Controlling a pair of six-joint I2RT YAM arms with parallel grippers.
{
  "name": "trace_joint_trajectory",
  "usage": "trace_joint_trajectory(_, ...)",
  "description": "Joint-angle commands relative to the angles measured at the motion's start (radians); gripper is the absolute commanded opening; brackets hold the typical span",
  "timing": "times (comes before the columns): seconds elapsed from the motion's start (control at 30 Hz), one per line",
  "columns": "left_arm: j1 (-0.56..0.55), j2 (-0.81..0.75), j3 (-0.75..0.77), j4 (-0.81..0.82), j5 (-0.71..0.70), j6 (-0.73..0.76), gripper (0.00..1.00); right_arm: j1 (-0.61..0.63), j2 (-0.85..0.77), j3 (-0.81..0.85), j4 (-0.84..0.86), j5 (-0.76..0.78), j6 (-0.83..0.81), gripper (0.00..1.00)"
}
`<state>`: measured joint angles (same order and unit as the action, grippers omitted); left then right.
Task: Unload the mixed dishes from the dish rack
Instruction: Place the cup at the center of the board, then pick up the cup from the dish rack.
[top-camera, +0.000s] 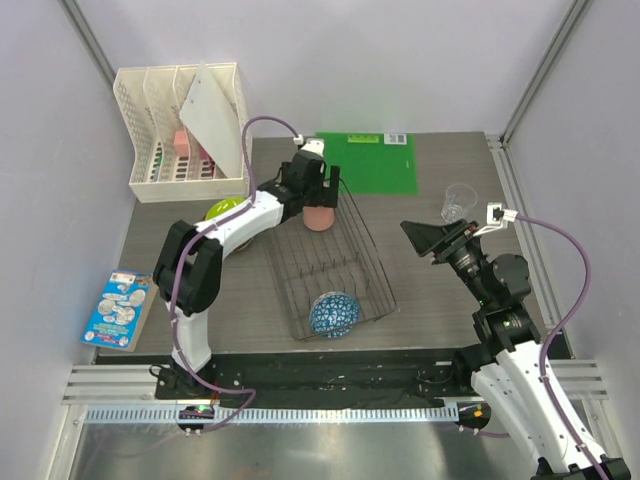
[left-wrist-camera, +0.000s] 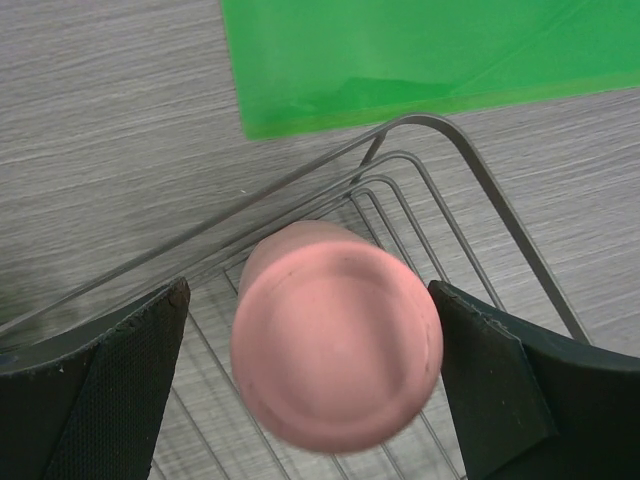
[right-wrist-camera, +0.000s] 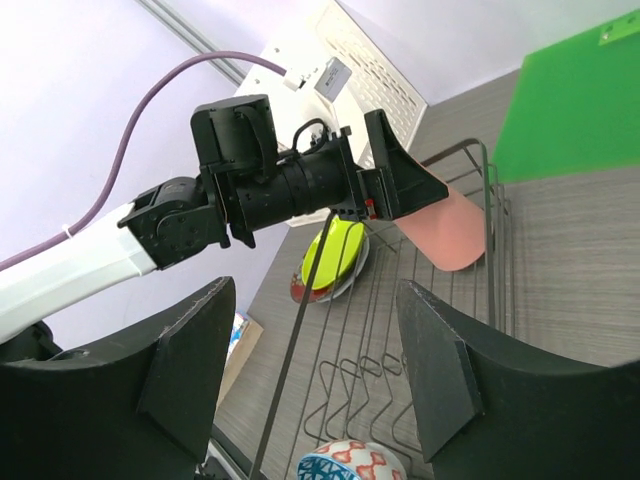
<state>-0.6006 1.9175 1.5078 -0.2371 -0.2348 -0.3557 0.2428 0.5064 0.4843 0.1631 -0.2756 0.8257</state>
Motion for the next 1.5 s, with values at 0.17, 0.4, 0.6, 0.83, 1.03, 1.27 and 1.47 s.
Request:
trace_joint_trajectory(0.17, 0.001, -0.003, -0.007, 0.044, 0.000, -0.003, 0.65, 0.004, 0.008, -0.016, -0.016, 0.009, -0.013, 0.70)
trace_joint_trajectory(0.4, 0.001, -0.204, -0.095, 0.079, 0.028, -0.035, 0.47, 0.004, 0.009, -0.003, -0.030, 0.021, -0.022, 0.70)
trace_joint_trajectory(0.6, 0.015, -0.472, -0.158, 0.105, 0.250, -0.114, 0.31, 0.006, 0.040, 0.025, -0.039, 0.029, -0.042, 0.70)
trace_joint_trajectory(0.83, 0.127, -0.620, -0.467, 0.696, 0.773, -0.717, 0.00, 0.006, 0.096, 0.019, 0.053, -0.039, -0.002, 0.70)
trace_joint_trajectory(1.03, 0.127, -0.519, -0.578, 1.308, 0.913, -1.138, 0.00, 0.004, 0.099, 0.010, 0.170, -0.137, 0.053, 0.70)
trace_joint_trajectory(1.27, 0.111, -0.292, -0.601, 1.783, 0.894, -1.554, 0.00, 0.004, 0.135, 0.005, 0.358, -0.212, 0.144, 0.70)
trace_joint_trajectory(1.47, 0.070, -0.267, -0.595, 1.785, 0.900, -1.533, 0.00, 0.007, 0.175, 0.014, 0.392, -0.211, 0.142, 0.70)
